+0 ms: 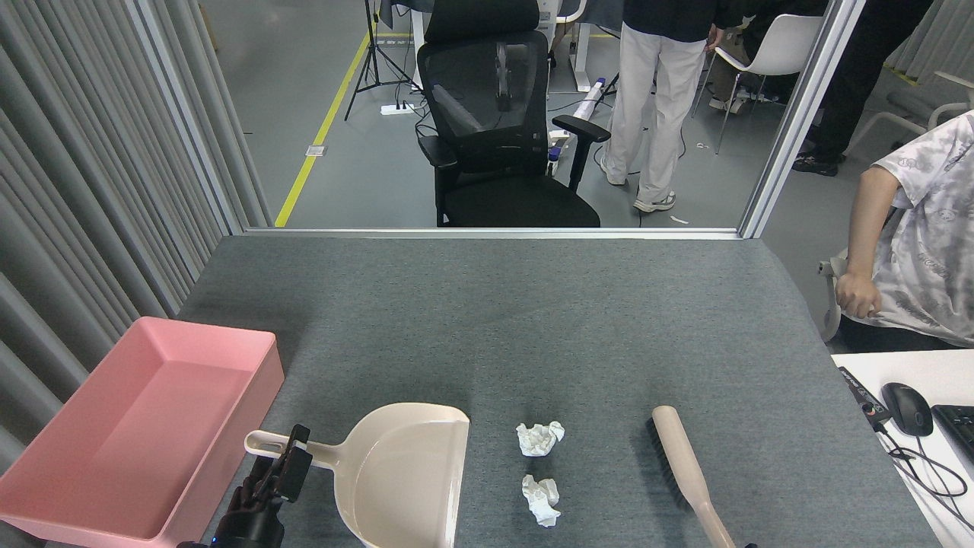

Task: Sweep and dump garbage into bin
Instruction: 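Grasp the beige dustpan handle with the left gripper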

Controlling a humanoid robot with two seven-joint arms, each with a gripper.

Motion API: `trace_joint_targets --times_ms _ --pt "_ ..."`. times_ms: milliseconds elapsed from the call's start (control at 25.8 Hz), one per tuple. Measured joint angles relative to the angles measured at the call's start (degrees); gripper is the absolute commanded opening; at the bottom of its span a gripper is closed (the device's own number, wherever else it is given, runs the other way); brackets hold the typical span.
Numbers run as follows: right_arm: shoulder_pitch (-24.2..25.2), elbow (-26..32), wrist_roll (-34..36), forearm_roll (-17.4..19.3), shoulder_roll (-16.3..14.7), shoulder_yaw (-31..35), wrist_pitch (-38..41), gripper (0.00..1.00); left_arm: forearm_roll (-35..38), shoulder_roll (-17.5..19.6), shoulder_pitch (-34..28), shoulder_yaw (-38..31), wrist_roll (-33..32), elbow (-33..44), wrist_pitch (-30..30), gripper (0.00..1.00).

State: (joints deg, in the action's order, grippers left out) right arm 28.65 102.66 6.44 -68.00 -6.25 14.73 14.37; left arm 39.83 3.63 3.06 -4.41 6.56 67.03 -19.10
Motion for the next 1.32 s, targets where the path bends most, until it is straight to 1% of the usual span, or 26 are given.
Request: trace_joint_targets --times_ms 310,387,620,658,736,852,968,1084,1316 --pt "0.17 0.00 0.09 -0.02 -0.07 -0.05 -0.16 0.99 0.10 0.70 1.49 -0.02 2.56 -1.82 0.00 0.99" --pt "0.22 0.00 0.10 -0.02 -0.07 -0.05 -0.17 0.99 0.14 0.77 1.49 0.00 2.81 -1.92 0.07 0.97" --pt "0.27 -0.08 0.10 -0.10 -0.05 -0.10 -0.18 0.99 0.91 0.86 1.33 0.02 3.03 -1.93 0.11 0.81" --pt "0.27 -0.08 0.11 -0.10 -0.05 -0.11 -0.24 0.99 1.19 0.86 1.28 0.03 3.01 -1.93 0.06 0.76" --pt "0.27 -0.09 0.14 -0.11 -0.05 -0.13 -0.27 0.99 1.73 0.85 1.29 0.06 2.89 -1.91 -0.28 0.70" --pt "0.27 -0.09 0.30 -0.11 -0.07 -0.14 -0.27 0.99 2.16 0.83 1.32 0.07 2.73 -1.91 -0.48 0.53" --pt "0.30 -0.09 0.35 -0.11 -0.07 -0.14 -0.28 0.99 2.48 0.87 1.26 0.08 2.64 -1.83 -0.72 0.45" --pt "0.30 -0.09 0.21 -0.11 -0.08 -0.14 -0.29 0.99 2.66 0.97 1.01 0.08 2.55 -1.55 -1.41 0.40" --pt "0.32 -0.09 0.04 -0.11 -0.08 -0.41 -0.39 0.99 2.92 1.01 0.88 0.02 2.62 -1.31 -2.06 0.40"
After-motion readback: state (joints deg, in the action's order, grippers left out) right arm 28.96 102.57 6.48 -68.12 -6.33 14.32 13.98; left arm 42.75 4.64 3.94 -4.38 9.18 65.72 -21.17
